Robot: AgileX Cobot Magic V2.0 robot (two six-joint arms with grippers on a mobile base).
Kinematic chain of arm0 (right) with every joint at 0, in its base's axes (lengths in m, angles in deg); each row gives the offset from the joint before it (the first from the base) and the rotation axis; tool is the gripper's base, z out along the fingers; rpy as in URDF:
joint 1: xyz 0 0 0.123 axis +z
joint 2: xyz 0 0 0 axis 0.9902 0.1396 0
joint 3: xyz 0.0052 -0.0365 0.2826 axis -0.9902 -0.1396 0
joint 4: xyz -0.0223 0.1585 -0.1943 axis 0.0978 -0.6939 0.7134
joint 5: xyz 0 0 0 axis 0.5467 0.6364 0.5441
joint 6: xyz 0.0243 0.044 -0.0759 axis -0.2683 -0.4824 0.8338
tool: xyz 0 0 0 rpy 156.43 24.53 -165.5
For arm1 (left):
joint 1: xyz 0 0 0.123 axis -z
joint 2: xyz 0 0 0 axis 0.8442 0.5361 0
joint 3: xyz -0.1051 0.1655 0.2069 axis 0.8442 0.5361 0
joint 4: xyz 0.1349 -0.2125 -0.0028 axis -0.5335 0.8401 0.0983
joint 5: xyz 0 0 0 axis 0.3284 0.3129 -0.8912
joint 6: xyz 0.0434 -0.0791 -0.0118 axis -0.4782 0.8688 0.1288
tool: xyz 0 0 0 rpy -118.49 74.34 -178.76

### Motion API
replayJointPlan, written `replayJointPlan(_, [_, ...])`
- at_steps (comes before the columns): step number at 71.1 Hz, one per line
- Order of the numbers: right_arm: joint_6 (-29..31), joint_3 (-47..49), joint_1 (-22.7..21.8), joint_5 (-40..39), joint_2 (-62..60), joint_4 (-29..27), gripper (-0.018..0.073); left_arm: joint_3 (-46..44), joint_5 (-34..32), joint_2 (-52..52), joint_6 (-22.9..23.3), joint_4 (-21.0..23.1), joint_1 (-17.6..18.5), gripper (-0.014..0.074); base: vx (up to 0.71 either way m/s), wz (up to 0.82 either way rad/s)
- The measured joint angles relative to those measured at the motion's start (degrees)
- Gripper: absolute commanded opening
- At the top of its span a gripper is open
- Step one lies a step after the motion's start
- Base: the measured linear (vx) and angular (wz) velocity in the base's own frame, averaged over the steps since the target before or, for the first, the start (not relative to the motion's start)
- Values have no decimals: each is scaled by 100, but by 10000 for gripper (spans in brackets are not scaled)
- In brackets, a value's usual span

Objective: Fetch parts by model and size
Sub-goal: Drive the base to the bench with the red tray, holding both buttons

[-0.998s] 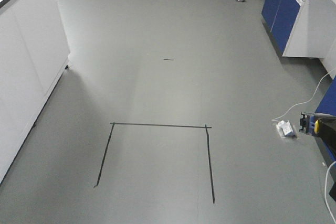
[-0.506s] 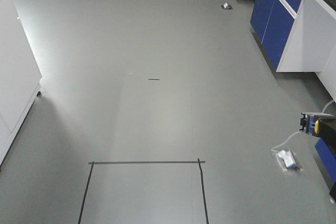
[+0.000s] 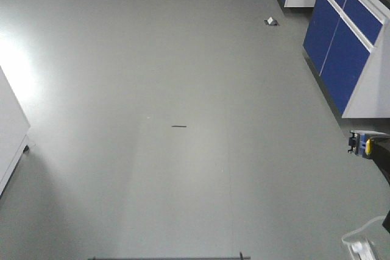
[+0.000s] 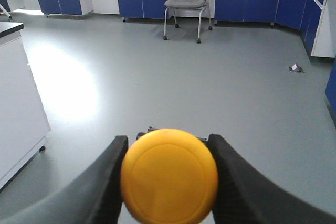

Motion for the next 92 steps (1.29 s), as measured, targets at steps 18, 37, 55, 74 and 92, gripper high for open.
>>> replayJointPlan(18, [0,-4,0,-3,0,0,-10,0,0,0,0,0,0,-6,63,-2])
replayJointPlan(37, [0,-4,0,-3,0,0,-10,0,0,0,0,0,0,-6,66,-4])
replayJointPlan(55, [0,-4,0,-3,0,0,-10,0,-1,0,0,0,0,-6,68,0])
replayJointPlan(74, [0,-4,0,-3,0,0,-10,0,-3,0,0,0,0,-6,72,3])
replayJointPlan(92, [0,-4,0,-3,0,0,-10,0,-1,0,0,0,0,-6,73,0])
